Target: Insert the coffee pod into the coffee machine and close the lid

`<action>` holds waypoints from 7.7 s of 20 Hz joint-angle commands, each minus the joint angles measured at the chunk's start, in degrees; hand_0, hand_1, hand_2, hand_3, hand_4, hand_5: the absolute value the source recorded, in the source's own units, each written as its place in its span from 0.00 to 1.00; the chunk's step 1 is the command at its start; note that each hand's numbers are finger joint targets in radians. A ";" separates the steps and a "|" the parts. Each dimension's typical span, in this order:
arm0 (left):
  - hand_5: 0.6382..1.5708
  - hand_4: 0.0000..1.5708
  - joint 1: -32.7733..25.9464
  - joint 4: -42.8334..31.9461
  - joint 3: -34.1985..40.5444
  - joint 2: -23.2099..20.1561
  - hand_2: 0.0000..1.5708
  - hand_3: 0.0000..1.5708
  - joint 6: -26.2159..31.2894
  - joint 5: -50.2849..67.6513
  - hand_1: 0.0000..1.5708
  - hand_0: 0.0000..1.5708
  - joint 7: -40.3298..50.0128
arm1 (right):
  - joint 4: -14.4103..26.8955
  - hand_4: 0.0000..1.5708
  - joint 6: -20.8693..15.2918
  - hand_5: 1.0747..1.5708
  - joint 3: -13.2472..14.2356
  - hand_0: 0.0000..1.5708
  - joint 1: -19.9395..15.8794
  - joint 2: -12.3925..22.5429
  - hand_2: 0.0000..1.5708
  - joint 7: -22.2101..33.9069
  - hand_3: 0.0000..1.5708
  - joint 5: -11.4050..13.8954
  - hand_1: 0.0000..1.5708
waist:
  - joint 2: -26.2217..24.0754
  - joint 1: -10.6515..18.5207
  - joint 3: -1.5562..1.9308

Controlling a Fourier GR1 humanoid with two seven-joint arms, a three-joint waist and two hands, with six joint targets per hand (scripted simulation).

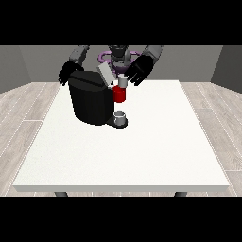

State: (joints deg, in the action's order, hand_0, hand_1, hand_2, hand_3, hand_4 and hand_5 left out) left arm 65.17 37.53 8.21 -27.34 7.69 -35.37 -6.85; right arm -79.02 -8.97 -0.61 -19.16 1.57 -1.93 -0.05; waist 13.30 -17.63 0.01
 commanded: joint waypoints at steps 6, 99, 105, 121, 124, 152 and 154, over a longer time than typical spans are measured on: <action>1.00 0.32 0.22 -0.87 -1.50 3.43 0.85 0.79 -0.46 -1.50 0.84 0.84 2.25 | -0.16 0.33 0.41 1.00 2.91 0.00 -0.51 1.91 0.00 1.21 0.00 -1.51 0.00 | -0.86 0.19 0.00; 1.00 0.00 -32.56 4.14 12.32 25.03 0.00 0.00 4.86 18.65 0.00 0.00 -8.22 | -2.54 0.18 3.42 1.00 4.34 0.00 12.76 5.06 0.00 2.67 0.00 -3.63 0.00 | -28.32 18.76 -0.06; 1.00 0.04 -34.56 7.36 14.30 22.85 0.00 0.00 10.25 23.99 0.00 0.00 -4.32 | -6.43 0.00 7.13 1.00 3.90 0.00 10.63 7.68 0.00 5.07 0.00 -4.81 0.00 | -30.07 21.42 -0.02; 1.00 0.00 -45.46 26.10 7.78 27.03 0.00 0.00 10.30 31.17 0.00 0.00 -1.57 | -1.90 0.00 11.71 1.00 4.20 0.00 -0.76 9.28 0.00 5.98 0.00 -3.99 0.00 | -20.21 26.72 -0.01; 1.00 0.00 -47.13 31.26 6.43 26.58 0.00 0.00 9.30 32.41 0.00 0.00 1.38 | 0.44 0.00 9.28 1.00 1.93 0.00 -0.62 5.60 0.00 3.48 0.00 -1.52 0.00 | -19.09 26.34 0.00; 1.00 0.00 -51.79 43.16 2.41 21.33 0.00 0.00 5.72 36.60 0.00 0.00 4.05 | 18.93 0.00 11.80 1.00 5.87 0.00 -17.02 7.77 0.00 -1.44 0.00 1.24 0.00 | -9.68 26.02 -0.01; 1.00 0.00 -50.74 43.25 3.31 21.51 0.00 0.00 5.52 38.62 0.00 0.00 4.64 | 19.87 0.00 13.47 1.00 6.83 0.00 -15.77 8.29 0.00 -4.72 0.00 0.24 0.00 | -8.99 24.98 -0.01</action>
State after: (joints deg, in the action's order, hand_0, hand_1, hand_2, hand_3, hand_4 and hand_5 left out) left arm 14.63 79.86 10.96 -5.08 12.60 1.28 -3.22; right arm -62.74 3.29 5.16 -34.95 9.05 -4.54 0.33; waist 3.29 7.18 -0.33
